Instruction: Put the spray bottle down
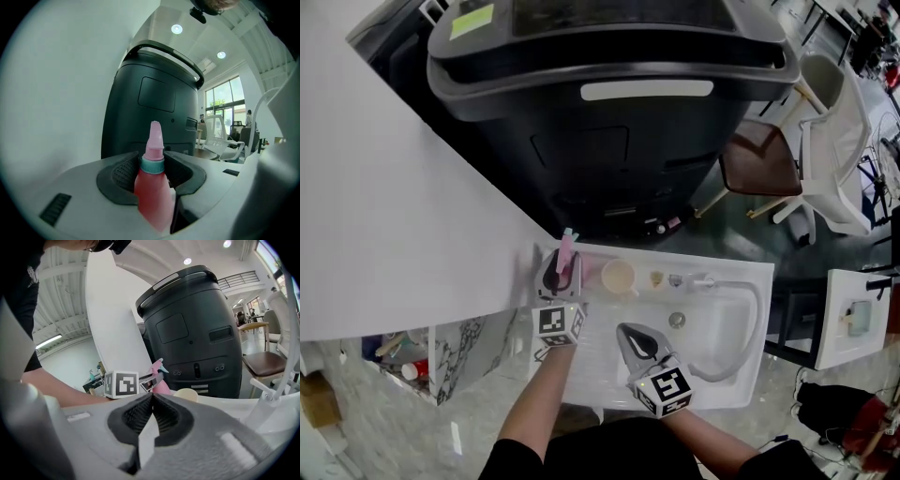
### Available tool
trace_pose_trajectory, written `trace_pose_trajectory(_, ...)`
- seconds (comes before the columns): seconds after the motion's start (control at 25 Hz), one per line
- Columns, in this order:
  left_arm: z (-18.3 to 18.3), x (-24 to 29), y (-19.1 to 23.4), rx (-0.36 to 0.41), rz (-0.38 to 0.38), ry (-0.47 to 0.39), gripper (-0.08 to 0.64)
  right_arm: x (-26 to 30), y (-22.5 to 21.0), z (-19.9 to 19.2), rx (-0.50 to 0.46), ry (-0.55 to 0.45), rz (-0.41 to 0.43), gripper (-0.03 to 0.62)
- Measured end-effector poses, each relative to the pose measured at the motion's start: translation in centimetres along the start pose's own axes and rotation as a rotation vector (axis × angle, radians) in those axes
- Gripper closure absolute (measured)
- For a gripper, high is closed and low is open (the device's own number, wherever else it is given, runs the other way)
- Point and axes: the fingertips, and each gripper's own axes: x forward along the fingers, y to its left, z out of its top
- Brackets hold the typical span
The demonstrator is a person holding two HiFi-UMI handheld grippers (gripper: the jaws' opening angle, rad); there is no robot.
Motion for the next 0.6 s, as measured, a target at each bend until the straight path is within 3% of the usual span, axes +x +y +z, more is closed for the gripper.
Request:
trace_pose_trajectory(0.28,-1.8,-1.7,-2.0,0.174,-0.068,0.066,0.376,-0.3,0.8,-0.6,-0.001,0.011,0.005,0.594)
trace_pose_trajectory(0.4,-1.4,-1.6,-2.3,0.184,-0.081,0.073,0.379,-0.6,1.3,-0.7,-0.007,0.014,0.012,0.594)
trace_pose_trajectory(0.6,-0.4,-1.1,-1.6,0.173,-0.070,0.010,0.394,-0.7,1.4,-0.9,0.008,0.012,0.010,0.594)
